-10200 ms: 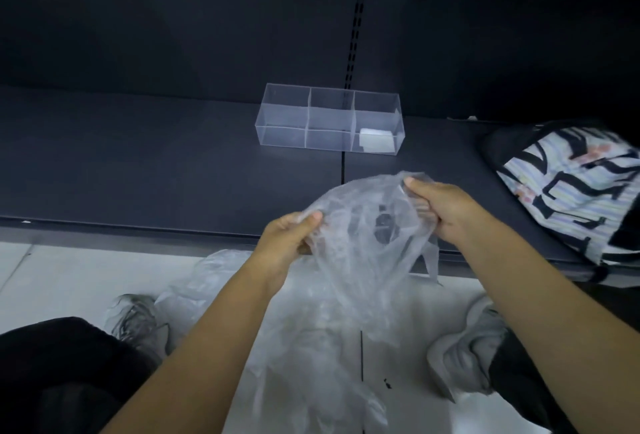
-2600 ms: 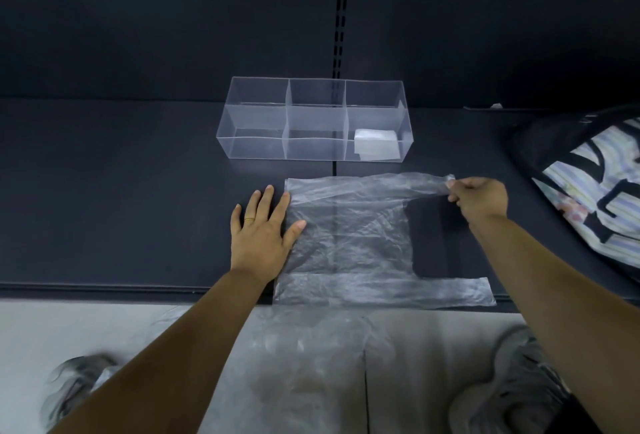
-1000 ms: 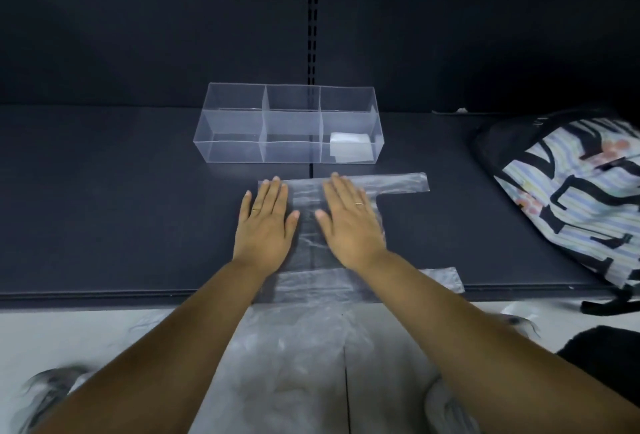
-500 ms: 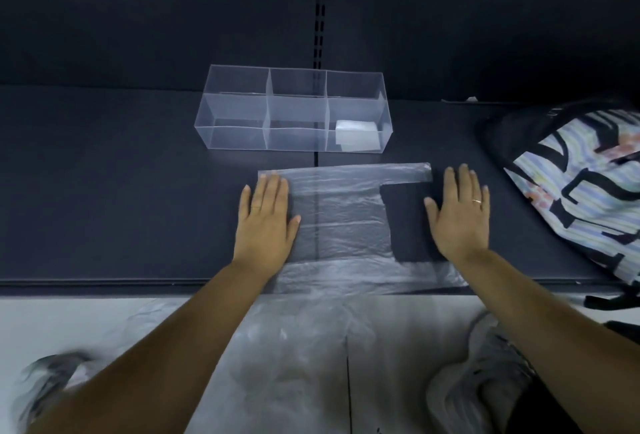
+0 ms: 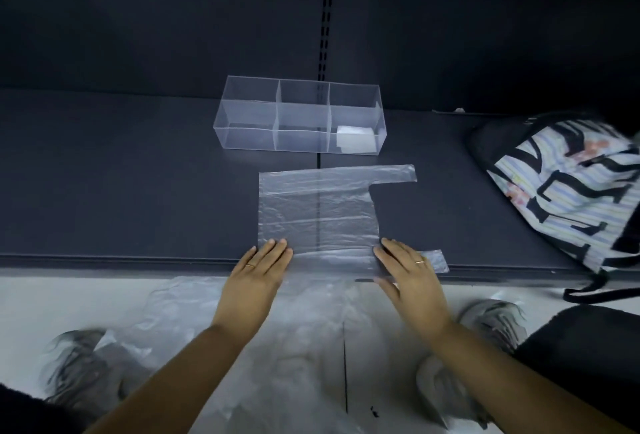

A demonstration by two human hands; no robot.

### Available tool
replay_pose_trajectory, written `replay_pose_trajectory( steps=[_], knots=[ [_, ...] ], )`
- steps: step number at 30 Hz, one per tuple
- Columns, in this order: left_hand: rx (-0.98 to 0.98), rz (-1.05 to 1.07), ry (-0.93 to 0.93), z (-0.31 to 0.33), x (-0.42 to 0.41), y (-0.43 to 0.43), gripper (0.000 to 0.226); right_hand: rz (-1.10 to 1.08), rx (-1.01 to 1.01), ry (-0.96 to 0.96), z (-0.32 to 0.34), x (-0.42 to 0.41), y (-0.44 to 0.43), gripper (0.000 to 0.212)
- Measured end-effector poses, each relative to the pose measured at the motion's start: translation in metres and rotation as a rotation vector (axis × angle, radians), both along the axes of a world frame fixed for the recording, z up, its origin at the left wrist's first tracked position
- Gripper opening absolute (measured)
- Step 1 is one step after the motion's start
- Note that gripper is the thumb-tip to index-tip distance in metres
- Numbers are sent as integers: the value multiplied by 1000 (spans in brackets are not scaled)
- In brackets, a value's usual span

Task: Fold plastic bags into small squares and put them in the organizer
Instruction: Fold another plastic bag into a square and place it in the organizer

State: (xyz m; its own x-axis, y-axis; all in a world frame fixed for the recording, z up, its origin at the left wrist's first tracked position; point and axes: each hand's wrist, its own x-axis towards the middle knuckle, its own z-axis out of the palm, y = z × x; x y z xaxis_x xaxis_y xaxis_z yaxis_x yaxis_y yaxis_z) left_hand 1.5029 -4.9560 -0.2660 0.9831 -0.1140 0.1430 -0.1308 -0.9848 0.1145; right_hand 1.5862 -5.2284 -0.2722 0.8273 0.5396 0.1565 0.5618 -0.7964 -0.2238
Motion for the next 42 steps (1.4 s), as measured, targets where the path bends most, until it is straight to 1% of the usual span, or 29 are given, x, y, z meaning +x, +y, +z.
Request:
replay_pose_trajectory(
  steps=[2,4,6,8,10,12,14,16,18,20,22,24,27,30,33,35,36,38,39,40,41,42],
  knots=[
    [-40,-11,-38,7,-3,5,51,28,39,-32,9,4,-2,39],
    [-127,-4,-26,15,-4,16,38,50,54,-47,18,7,-3,19],
    [-315,68,76,24,-3,31,22,43,33,7,28,10,-6,11],
    [-548,199,179,35,-2,45,15,-7,26,165,40,17,-12,4],
    [-749,299,324,46,1,58,9,-96,62,420,52,30,-19,6],
    [-868,366,418,55,4,70,9,-158,171,670,65,47,-25,10],
    [-984,463,455,60,9,80,4,-217,328,804,75,63,-29,13],
    [-1066,548,467,63,17,89,9,-280,447,860,81,77,-29,13],
    [-1107,595,465,62,29,94,13,-332,519,875,81,92,-21,14],
    [-1146,642,422,60,43,97,16,-400,560,838,75,108,-9,15],
    [-1180,699,338,55,58,98,16,-471,601,768,66,124,5,16],
    [-1154,760,261,47,73,98,10,-525,600,699,54,138,16,15],
    [-1034,826,195,30,91,100,19,-581,556,644,35,153,29,16],
    [-885,827,192,15,98,101,27,-618,494,605,23,160,34,16],
    [-773,821,190,13,101,99,26,-633,461,566,17,163,35,19],
    [-693,812,130,16,101,93,21,-645,453,545,16,163,37,15],
    [-631,808,59,18,99,89,21,-651,448,536,16,163,38,12],
    [-524,729,-115,19,95,80,29,-663,433,526,17,162,39,9],
    [-478,638,-187,20,92,75,30,-681,424,509,19,160,41,8],
    [-424,527,-225,19,89,69,28,-711,410,468,23,157,44,12],
    [-356,417,-225,16,87,64,28,-740,385,386,28,152,49,19],
    [-291,316,-198,12,84,61,30,-740,361,265,32,145,57,23]
  ],
)
